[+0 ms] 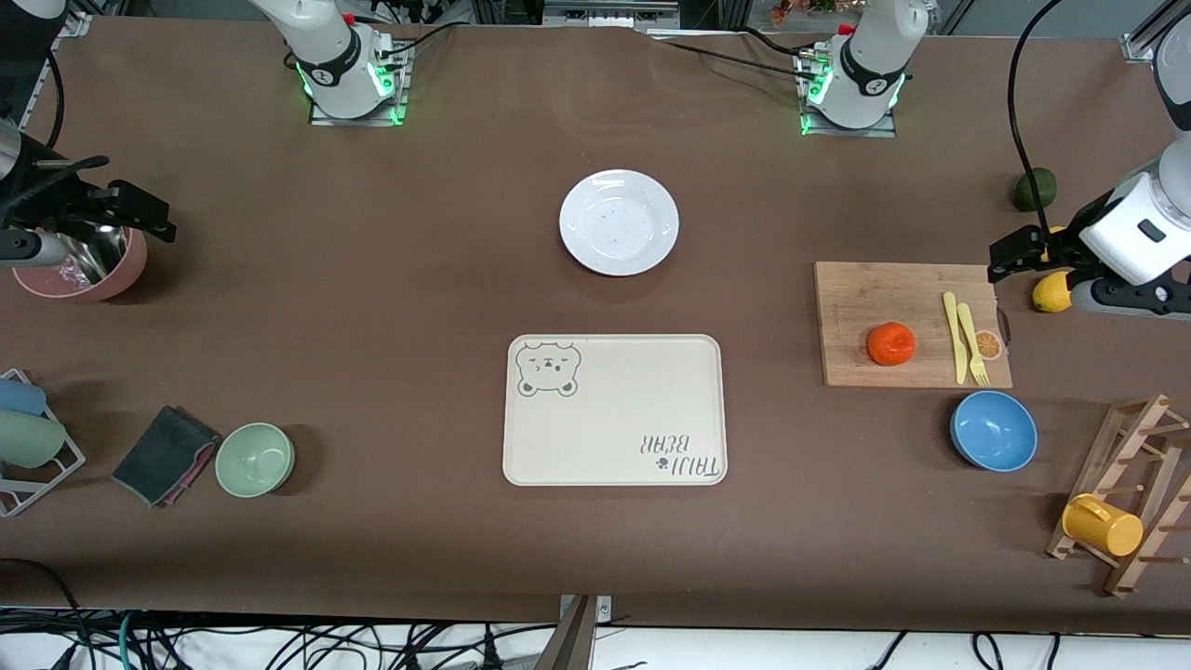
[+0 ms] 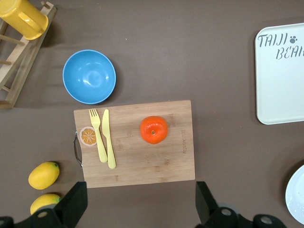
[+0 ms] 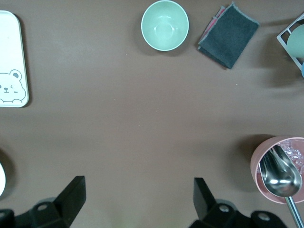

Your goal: Place orange and plate with both arms

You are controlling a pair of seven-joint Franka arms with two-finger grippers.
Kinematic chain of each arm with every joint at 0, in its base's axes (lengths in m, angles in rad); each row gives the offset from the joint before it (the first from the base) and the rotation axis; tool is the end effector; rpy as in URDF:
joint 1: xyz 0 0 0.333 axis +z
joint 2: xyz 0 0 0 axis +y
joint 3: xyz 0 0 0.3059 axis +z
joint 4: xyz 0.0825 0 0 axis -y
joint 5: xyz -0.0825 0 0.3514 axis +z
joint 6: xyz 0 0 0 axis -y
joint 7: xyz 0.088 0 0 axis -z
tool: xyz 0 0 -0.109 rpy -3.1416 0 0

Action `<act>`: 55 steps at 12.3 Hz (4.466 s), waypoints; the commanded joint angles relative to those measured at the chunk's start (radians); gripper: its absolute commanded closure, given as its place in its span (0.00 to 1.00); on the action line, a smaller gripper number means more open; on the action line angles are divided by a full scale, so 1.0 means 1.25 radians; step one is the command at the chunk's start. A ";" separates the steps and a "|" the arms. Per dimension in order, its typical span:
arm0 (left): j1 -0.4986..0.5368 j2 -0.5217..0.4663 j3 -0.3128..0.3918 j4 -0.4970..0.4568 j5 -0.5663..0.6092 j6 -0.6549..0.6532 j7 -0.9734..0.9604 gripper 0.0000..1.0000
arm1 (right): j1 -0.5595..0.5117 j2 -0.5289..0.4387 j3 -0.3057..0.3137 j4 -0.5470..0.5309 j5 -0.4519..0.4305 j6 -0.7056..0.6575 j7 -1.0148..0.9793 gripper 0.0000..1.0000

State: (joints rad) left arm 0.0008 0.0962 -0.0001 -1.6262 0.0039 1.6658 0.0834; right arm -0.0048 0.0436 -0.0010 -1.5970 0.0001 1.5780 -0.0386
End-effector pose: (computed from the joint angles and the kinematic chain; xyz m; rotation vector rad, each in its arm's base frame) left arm 0.5530 0.0008 0.5442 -3.1361 0.1305 0.0890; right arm 0.5331 -0.0031 0.5785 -3.1382 -0.0515 0.0982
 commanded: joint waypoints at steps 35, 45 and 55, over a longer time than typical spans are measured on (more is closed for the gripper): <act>0.001 0.296 -0.001 -0.346 -0.049 0.535 -0.059 0.34 | -0.011 -0.014 0.016 -0.013 0.015 -0.005 -0.002 0.00; -0.076 0.252 -0.079 -0.278 -0.051 0.436 -0.285 0.46 | -0.011 -0.014 0.014 -0.015 0.015 -0.005 -0.003 0.00; -0.110 0.243 -0.426 -0.281 -0.049 0.415 -0.748 0.46 | -0.011 -0.014 0.014 -0.015 0.015 -0.009 -0.003 0.00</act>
State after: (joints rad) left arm -0.1090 0.4007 -0.5052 -1.9743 -0.0408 2.1940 -0.8011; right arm -0.0063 0.0438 0.0084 -1.5990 0.0039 1.5730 -0.0388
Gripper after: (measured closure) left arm 0.269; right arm 0.000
